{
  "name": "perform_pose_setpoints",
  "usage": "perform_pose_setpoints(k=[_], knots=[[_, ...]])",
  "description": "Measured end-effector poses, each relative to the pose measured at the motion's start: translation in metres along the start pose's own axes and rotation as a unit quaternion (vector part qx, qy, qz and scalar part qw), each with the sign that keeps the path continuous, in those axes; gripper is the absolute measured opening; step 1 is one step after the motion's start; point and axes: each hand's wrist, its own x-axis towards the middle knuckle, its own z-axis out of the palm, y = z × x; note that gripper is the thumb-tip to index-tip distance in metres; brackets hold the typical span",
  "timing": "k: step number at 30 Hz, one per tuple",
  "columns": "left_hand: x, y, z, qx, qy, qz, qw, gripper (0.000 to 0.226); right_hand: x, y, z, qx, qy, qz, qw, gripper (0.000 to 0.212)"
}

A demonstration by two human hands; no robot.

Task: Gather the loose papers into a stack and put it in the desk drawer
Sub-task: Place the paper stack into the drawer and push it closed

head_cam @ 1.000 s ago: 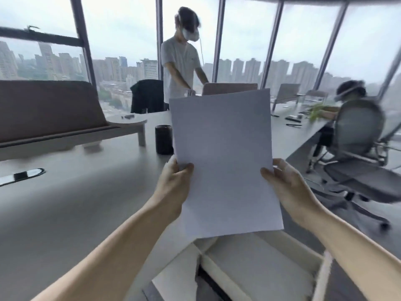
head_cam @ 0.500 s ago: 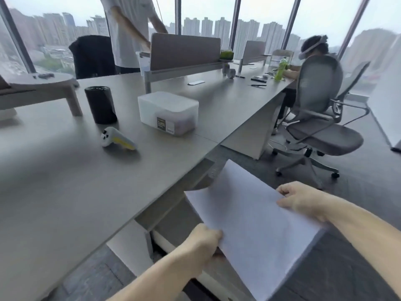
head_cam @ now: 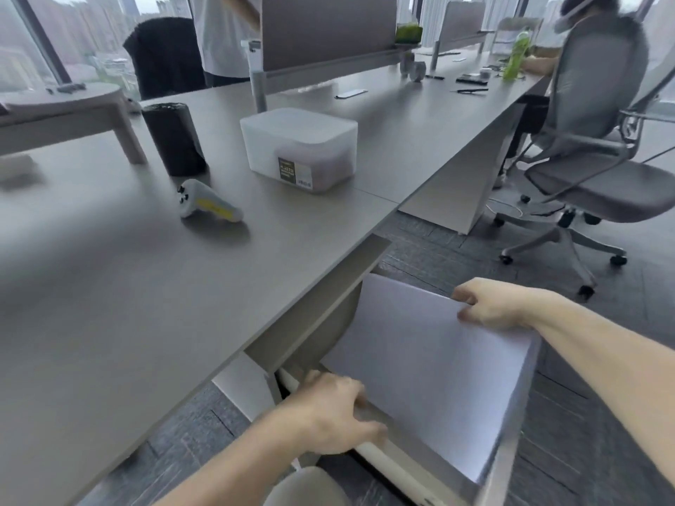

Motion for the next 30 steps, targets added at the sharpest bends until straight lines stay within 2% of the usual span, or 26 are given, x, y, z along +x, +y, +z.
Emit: perform_pose_setpoints(k=[2,3,5,7,10,13,16,20,30], knots=[[0.000,-0.003,0.007,-0.013,-0.025,0.006,1.000,0.071,0.012,-0.009,0.013,-0.001,-0.002,-0.010,1.000,0.017],[0.001,-0.004,0.011,-0.010,-0.020,0.015,1.000,0.068,0.018,-0.012,0.022,0.003,-0.002,-0.018,1.000,0.018],[0.004,-0.007,0.015,0.013,-0.009,0.036,0.999,0.061,0.027,-0.017,0.041,-0.006,-0.006,-0.024,1.000,0.003],[0.008,-0.007,0.018,0.028,-0.008,0.046,0.999,0.069,0.035,-0.022,0.057,-0.002,-0.013,-0.027,1.000,0.021],[0.011,-0.006,0.023,0.050,-0.014,0.050,0.997,0.077,0.037,-0.025,0.072,0.027,-0.022,-0.025,0.999,0.002],[0.012,-0.005,0.026,0.052,-0.013,0.053,0.997,0.078,0.037,-0.025,0.075,0.035,-0.041,-0.004,0.999,0.027],[0.011,-0.003,0.025,0.050,-0.013,0.051,0.997,0.077,0.035,-0.028,0.079,0.032,-0.058,0.001,0.998,0.027],[0.011,-0.002,0.025,0.051,-0.018,0.048,0.997,0.078,0.032,-0.032,0.095,0.036,-0.047,0.001,0.998,0.054],[0.016,-0.002,0.031,0.056,-0.030,0.044,0.997,0.082,0.027,-0.031,0.117,-0.007,-0.005,0.010,1.000,0.074]])
